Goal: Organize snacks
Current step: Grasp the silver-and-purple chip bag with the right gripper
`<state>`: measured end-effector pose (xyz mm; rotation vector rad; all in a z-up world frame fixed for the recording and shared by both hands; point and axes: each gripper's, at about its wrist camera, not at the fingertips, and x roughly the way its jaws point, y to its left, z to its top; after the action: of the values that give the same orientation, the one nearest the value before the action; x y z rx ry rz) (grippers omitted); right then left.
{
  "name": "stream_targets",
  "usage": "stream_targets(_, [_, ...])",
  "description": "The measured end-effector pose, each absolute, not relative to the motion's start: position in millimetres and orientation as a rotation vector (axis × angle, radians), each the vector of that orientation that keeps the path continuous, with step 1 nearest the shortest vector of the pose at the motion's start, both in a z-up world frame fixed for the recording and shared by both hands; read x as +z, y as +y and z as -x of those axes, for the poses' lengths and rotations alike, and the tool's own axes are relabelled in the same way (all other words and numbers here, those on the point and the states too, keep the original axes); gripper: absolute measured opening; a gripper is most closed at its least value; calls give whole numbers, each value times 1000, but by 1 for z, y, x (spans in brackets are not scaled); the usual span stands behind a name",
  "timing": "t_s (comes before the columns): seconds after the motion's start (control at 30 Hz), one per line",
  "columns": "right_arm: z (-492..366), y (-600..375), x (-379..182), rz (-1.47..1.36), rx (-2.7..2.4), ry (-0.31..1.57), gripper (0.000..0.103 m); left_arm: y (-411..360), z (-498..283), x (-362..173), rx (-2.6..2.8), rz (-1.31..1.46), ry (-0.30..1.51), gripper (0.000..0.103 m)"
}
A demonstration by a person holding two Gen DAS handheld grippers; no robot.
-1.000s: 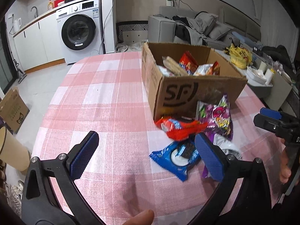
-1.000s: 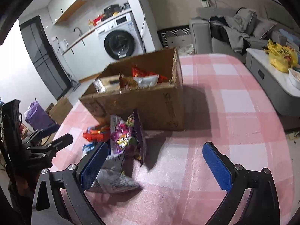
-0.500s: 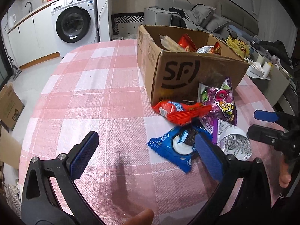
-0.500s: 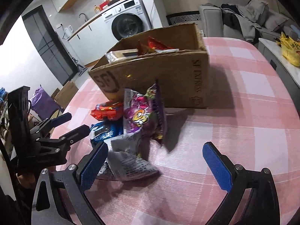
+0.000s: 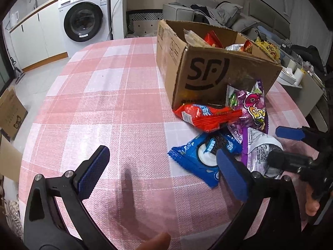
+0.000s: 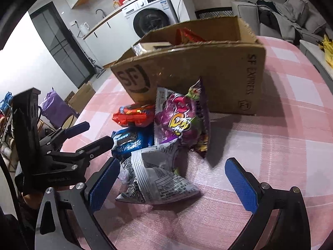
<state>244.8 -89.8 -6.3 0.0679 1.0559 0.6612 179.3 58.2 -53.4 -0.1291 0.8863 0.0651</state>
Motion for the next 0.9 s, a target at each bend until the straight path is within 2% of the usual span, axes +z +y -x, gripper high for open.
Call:
stream_targets(0.43, [-240,-66,-25,-31,704,1091,101,53,-184,-63,42,143,904,102])
stream_targets(0.57, [-240,-62,-26,-65,741,1091,87,53,-181,-62,46,143,903,102])
stream_targets(0.73, [-237,-59,-27,-72,762,1085,83,55,-180,-62,50,144,899,102])
stream_targets(0.8, [-237,-62,-27,-80,771,1083,76,56,-180,-62,50,145,899,102])
stream_targets(0.9, [-236,-64,-29,-116,809,1086,74,56,-179,-62,50,146,899,102])
